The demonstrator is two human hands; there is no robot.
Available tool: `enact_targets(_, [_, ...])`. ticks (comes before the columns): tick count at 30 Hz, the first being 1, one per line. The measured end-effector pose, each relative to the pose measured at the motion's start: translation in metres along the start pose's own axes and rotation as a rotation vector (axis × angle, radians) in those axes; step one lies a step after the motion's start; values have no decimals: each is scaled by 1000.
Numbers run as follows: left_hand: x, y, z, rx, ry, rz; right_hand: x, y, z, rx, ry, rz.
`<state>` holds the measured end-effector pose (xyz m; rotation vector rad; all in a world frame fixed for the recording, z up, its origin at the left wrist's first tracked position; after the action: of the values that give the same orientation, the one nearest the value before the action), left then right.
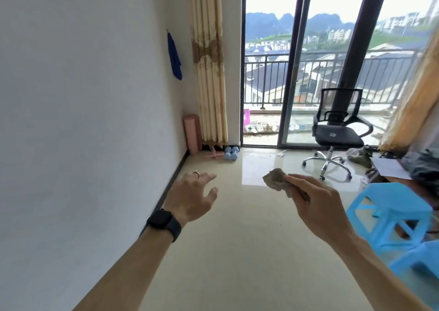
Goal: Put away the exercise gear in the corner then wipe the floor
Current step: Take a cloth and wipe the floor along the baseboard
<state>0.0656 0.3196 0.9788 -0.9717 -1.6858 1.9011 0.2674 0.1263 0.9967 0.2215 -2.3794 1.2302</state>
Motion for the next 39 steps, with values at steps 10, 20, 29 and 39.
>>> enact_targets(10, [-102,44,-250,81,257,-61,-181,-23,-70,-91,281,152])
enact_targets(20, [-222,75,-478,191,557,-88,-331,-57,-131,-202,605,262])
enact_targets(29, [-373,140,-639,249,746,-111,-499,-102,-165,-303,740,307])
enact_targets(39, [-568,213,-795,342,832,-84,-702,-193,-200,-389,822,344])
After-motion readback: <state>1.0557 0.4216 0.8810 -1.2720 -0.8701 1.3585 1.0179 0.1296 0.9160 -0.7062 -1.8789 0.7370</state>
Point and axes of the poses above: each hand's wrist, its own z-axis away from the middle knuckle, its own y-axis out of the palm, x = y × z, the point moved 9 cm from there along -z, towards the middle knuckle, and after that the axes turned 15 degrees about x, right-handed, at the moved point
